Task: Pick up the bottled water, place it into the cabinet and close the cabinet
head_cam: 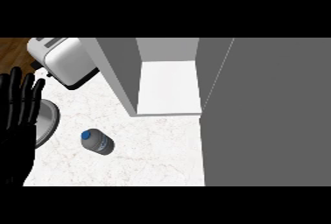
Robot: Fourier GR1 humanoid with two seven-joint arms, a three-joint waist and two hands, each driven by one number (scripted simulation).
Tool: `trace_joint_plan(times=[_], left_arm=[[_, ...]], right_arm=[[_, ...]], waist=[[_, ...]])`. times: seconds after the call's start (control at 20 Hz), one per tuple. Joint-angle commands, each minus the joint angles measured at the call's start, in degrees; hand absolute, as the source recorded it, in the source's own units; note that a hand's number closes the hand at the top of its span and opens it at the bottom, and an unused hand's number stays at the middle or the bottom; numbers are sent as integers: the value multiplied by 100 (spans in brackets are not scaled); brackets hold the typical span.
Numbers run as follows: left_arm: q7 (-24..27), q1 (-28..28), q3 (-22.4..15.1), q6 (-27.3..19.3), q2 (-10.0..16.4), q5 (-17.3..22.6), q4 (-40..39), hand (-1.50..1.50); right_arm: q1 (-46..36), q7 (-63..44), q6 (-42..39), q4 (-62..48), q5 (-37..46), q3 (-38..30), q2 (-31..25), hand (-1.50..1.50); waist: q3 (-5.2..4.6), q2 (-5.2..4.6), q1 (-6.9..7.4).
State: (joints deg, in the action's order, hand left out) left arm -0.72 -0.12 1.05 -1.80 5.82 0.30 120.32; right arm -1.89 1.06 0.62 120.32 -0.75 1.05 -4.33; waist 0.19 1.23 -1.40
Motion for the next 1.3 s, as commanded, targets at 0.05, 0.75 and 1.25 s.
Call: trace_joint_plan(times=[0.05, 0.75, 1.25], left_arm=[[-171, -28, -453, -680, -410, -948, 223, -150], [-1812, 1257, -2457, -3360, -581, -2555, 847, -150], [-2506, 1333, -2838, -3835, -582, -3401, 849, -150]], right_arm=[[324, 210, -218, 97, -233, -85, -27, -150], [2379, -1361, -563, 1891, -968, 629, -53, -150], [3602, -1321, -848, 2846, -971, 979, -72, -150]], waist=[[-15, -116, 119], [-14, -103, 109], [-17, -105, 78]])
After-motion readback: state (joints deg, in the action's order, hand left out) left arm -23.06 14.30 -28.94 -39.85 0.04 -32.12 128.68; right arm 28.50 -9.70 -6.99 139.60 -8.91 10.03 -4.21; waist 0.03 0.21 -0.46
